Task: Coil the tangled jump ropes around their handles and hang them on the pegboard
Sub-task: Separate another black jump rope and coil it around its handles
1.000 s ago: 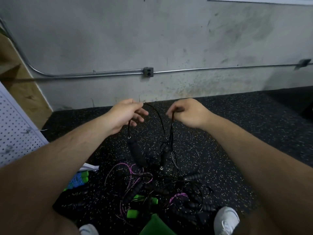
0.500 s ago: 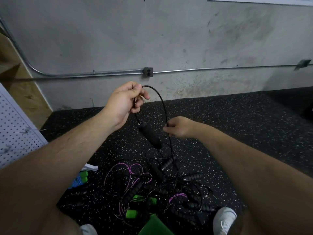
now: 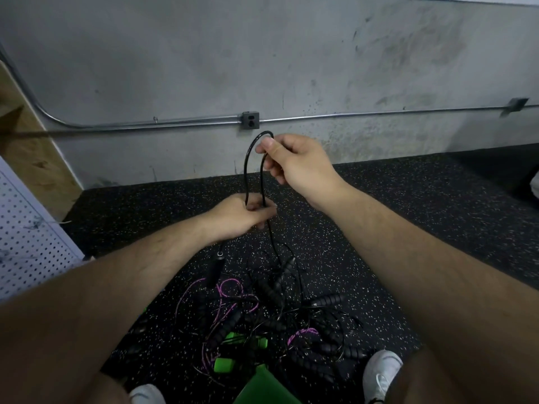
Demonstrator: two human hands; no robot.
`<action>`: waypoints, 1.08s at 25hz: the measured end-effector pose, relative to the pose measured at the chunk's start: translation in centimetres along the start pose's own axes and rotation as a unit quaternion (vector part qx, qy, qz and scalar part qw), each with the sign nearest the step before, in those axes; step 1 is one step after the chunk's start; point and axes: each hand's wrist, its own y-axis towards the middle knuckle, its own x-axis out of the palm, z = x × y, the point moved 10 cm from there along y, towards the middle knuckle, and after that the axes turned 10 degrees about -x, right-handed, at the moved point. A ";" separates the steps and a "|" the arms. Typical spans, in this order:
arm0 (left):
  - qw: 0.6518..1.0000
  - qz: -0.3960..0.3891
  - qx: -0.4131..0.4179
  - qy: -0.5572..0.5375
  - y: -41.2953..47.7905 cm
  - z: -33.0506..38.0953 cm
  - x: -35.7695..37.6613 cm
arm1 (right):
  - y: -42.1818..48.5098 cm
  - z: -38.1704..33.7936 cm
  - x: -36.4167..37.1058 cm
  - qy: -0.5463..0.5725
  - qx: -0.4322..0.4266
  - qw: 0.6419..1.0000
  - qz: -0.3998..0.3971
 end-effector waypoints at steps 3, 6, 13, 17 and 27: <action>0.995 0.080 0.020 -0.059 0.1 1.2 -2.1 | -0.2 1.1 -0.6 0.006 0.012 1.000 -0.014; 0.975 0.091 0.054 -0.196 -0.5 2.6 -4.3 | -3.3 6.9 1.1 -0.175 0.137 0.954 -0.199; 0.963 0.068 0.053 -0.254 -0.8 1.1 -7.0 | -3.1 9.7 1.2 -0.252 0.147 0.939 -0.182; 0.994 -0.049 -0.039 -0.084 0.0 -2.4 -1.8 | -0.9 3.9 0.2 -0.140 0.050 0.987 -0.068; 0.975 0.032 0.041 -0.215 0.4 1.6 -3.3 | -3.6 7.8 1.6 -0.200 0.135 0.942 -0.235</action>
